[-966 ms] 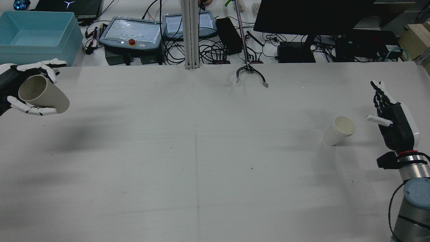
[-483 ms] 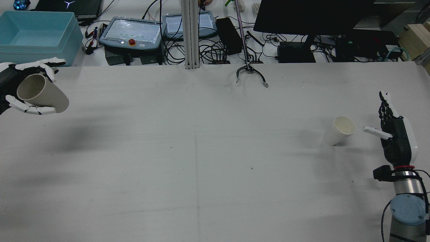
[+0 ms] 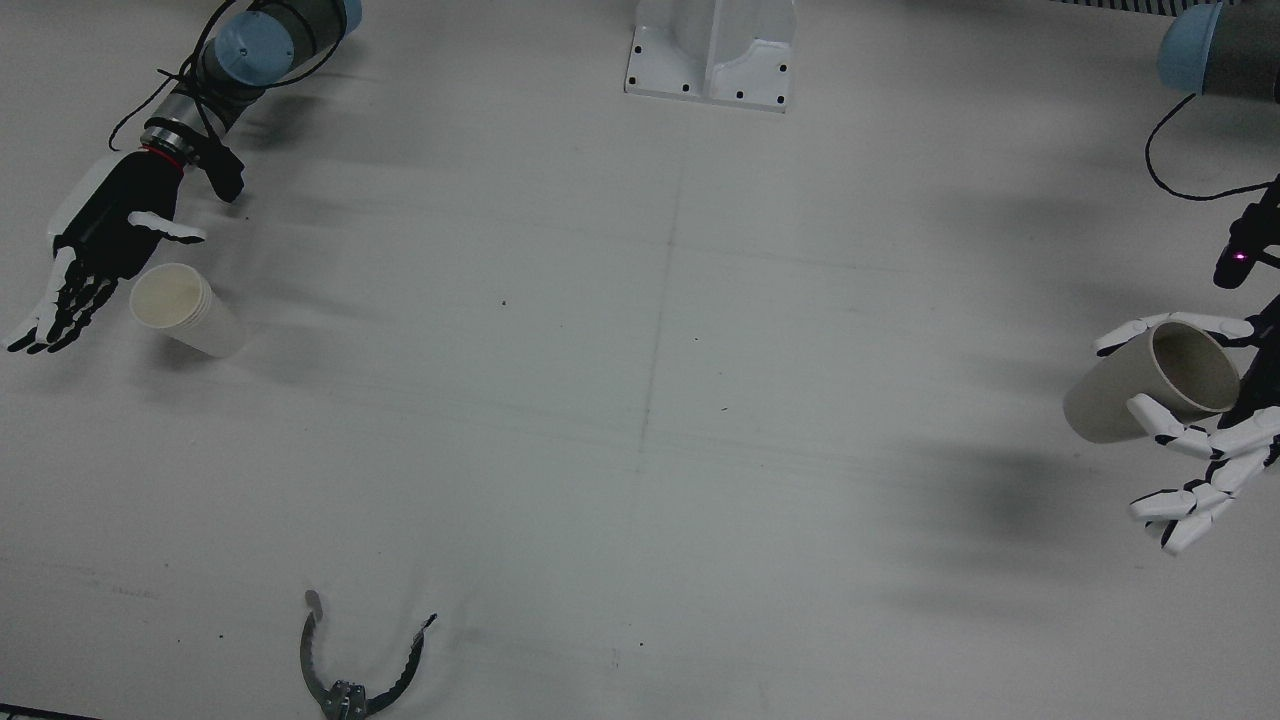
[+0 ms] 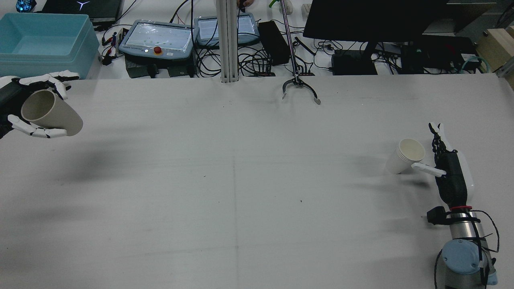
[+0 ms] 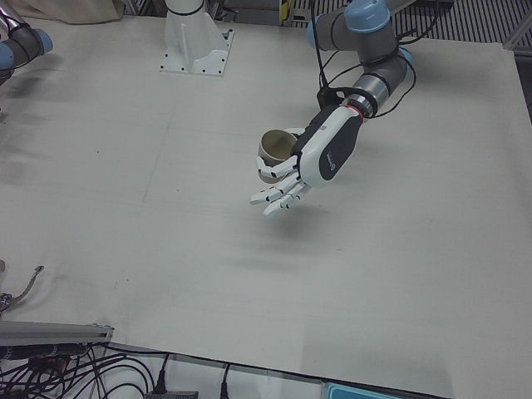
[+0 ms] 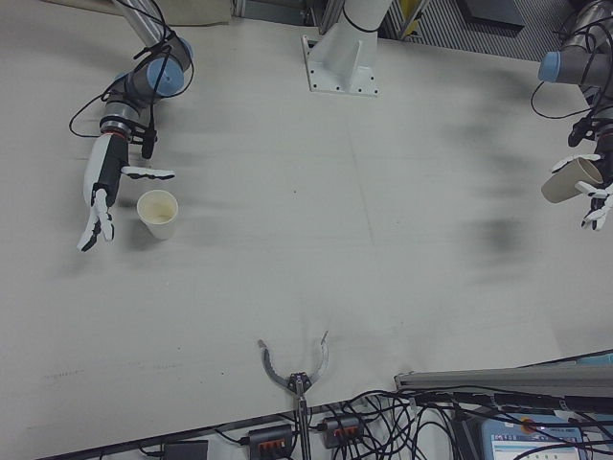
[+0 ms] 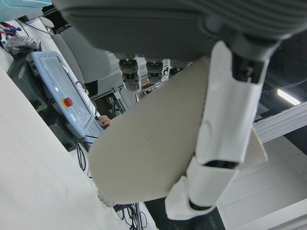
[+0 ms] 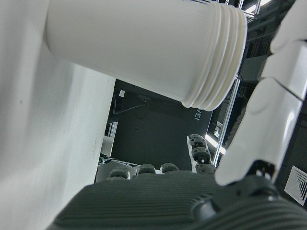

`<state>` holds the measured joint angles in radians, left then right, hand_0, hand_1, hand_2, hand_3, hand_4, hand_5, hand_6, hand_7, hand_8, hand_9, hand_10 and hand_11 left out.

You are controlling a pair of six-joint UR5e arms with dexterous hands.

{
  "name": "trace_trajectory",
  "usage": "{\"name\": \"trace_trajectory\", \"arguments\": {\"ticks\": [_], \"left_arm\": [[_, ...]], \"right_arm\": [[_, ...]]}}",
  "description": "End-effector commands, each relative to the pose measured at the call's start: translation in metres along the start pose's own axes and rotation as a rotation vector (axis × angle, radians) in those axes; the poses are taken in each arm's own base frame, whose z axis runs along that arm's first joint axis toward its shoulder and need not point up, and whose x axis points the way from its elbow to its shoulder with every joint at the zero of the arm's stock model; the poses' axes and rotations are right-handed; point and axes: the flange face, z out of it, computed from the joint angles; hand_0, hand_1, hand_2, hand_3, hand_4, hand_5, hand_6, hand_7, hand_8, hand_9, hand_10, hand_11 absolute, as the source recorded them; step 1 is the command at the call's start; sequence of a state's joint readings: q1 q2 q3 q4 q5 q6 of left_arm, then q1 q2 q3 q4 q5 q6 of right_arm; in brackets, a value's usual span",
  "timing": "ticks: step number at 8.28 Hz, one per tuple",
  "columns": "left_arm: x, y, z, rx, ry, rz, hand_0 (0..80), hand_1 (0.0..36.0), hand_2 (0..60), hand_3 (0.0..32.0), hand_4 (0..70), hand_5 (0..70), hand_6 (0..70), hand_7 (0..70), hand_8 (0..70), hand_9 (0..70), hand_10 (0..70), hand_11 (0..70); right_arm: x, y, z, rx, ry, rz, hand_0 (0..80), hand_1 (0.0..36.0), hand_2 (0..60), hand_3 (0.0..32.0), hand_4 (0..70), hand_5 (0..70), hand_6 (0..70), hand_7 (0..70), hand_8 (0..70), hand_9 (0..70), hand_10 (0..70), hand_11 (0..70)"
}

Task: Pour water
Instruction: 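Wrap the right hand fingers around the standing white cup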

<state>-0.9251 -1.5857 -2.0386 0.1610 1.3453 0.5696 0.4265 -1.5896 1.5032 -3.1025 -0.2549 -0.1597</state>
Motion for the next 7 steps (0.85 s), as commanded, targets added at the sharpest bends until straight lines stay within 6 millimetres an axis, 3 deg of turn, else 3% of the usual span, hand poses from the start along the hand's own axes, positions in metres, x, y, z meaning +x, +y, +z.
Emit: {"name": "trace_trajectory", "arguments": {"ticks": [1,2,7], "left_arm": [[-0.008,-0.010,0.001,0.009,-0.008,0.003,73.6,36.0,60.0,0.0,70.0,70.0,13.3,20.6,6.8,9.6,8.0,14.5],[-0.009,-0.012,0.001,0.010,-0.008,0.003,73.4,36.0,60.0,0.0,70.0,70.0,13.6,21.3,7.0,10.0,8.0,14.6],[-0.012,-0.017,0.000,0.017,-0.012,0.005,71.2,36.0,60.0,0.0,70.0,70.0,13.5,20.9,7.0,9.9,8.1,14.6]], "right_arm": [[0.033,0.003,-0.008,-0.006,0.036,-0.006,49.1,14.3,3.0,2.8,3.1,7.0,0.0,0.0,0.0,0.0,0.0,0.0],[0.042,0.004,-0.007,-0.006,0.039,-0.008,49.0,14.3,3.2,3.0,3.5,7.1,0.0,0.0,0.0,0.0,0.0,0.0],[0.050,0.012,-0.006,-0.009,0.043,0.001,50.8,15.8,3.5,3.2,6.9,9.2,0.0,0.6,0.0,0.0,0.0,0.0]]}}
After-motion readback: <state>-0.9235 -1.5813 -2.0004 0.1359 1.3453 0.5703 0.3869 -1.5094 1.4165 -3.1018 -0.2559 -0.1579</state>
